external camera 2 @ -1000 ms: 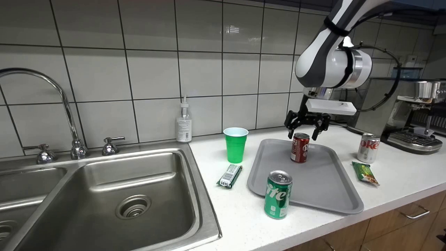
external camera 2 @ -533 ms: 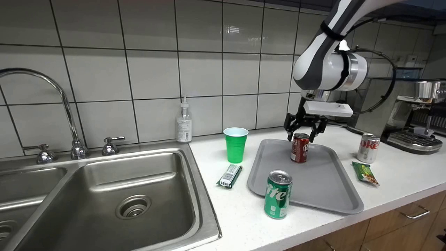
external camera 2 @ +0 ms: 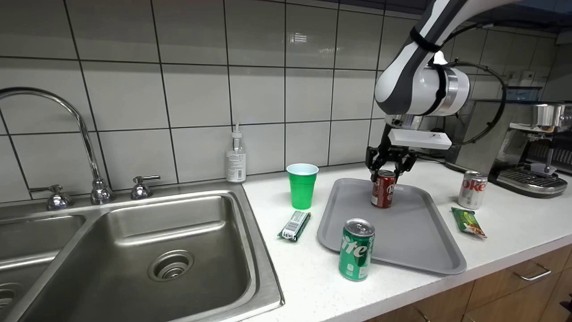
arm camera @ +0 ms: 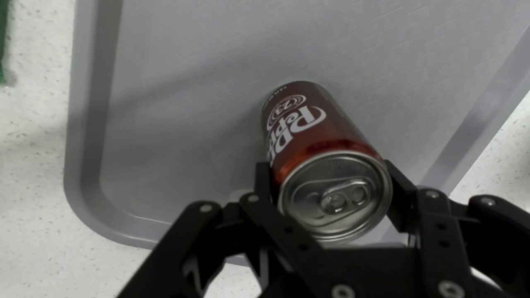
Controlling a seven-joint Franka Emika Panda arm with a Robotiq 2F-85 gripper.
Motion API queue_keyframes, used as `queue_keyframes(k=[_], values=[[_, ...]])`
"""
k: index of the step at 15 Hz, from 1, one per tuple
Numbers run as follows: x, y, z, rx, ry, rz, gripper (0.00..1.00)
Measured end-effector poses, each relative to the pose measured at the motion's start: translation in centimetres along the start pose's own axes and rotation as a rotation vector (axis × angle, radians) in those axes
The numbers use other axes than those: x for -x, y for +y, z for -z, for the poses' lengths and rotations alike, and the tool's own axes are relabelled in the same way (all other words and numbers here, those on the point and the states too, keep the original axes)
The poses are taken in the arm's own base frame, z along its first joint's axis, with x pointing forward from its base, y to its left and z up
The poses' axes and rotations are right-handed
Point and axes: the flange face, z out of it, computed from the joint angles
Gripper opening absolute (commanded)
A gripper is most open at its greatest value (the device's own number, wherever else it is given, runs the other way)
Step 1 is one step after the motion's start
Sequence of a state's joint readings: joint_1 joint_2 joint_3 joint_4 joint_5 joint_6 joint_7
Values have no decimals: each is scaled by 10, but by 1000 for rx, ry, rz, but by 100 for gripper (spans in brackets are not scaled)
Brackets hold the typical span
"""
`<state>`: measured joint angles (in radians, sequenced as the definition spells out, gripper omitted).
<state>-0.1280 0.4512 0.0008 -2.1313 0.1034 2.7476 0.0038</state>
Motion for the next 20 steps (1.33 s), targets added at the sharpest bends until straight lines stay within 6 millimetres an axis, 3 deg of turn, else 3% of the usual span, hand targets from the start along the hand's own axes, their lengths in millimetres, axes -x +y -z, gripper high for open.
queue_keyframes(k=[6,12,16,20], values=[[-4,-1,10,-2,19,10,39],[-14,4,37,-3,65,16,39],[-20,19,56,3,99,-1,39],[-25,46,70,9,123,-46,39]])
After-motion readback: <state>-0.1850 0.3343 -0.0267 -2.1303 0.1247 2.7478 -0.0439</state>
